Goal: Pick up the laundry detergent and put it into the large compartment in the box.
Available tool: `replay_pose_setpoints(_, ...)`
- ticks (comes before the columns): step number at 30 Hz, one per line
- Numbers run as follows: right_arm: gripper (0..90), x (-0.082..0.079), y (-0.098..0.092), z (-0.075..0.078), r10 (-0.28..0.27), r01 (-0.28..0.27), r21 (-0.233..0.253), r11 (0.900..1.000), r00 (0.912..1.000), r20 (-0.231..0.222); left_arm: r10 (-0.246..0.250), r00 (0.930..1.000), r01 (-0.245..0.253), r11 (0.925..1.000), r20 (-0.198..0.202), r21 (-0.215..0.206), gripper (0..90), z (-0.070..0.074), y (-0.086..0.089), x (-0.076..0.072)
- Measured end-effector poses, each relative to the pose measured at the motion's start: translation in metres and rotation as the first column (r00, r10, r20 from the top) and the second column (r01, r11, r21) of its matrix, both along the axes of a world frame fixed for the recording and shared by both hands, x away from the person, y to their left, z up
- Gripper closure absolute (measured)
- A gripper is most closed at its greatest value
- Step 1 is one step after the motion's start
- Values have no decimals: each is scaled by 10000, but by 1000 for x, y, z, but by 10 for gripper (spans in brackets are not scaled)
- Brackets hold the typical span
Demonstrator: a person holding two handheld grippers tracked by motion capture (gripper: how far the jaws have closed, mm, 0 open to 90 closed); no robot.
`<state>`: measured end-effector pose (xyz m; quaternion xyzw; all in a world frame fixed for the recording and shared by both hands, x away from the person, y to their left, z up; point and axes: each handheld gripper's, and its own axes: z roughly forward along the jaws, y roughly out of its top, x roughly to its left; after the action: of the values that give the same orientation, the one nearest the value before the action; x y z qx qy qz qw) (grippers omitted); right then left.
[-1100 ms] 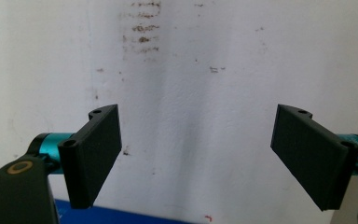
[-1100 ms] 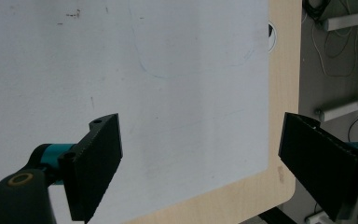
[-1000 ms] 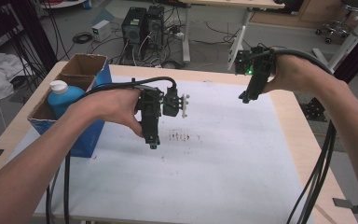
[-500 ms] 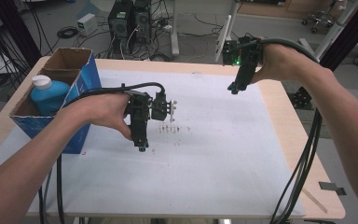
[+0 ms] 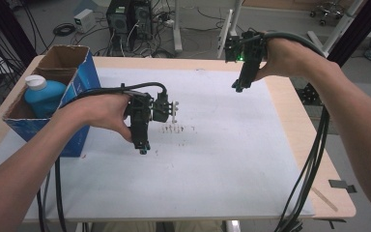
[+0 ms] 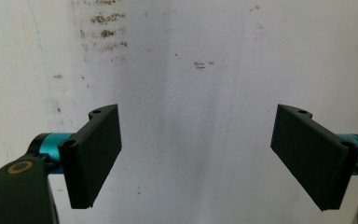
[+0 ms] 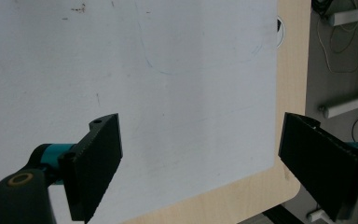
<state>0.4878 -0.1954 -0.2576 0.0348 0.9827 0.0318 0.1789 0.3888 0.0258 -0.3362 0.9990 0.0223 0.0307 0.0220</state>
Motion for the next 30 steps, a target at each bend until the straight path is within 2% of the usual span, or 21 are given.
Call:
replay_pose_setpoints(17,126,-2,-2,-2,-45,45,20,10000,10000,-17,1,9999,-1,10000,-140,0,162,-4,-3,-3)
replay_pose_setpoints(23,126,-2,-2,-3,49,-49,-29,10000,10000,-4,-45,9999,47,9999,-120,124,162,-4,-3,-3)
replay_pose_setpoints(30,126,-2,0,-4,-7,7,-39,10000,10000,-27,-19,10000,20,10000,-85,70,162,-5,-3,-4)
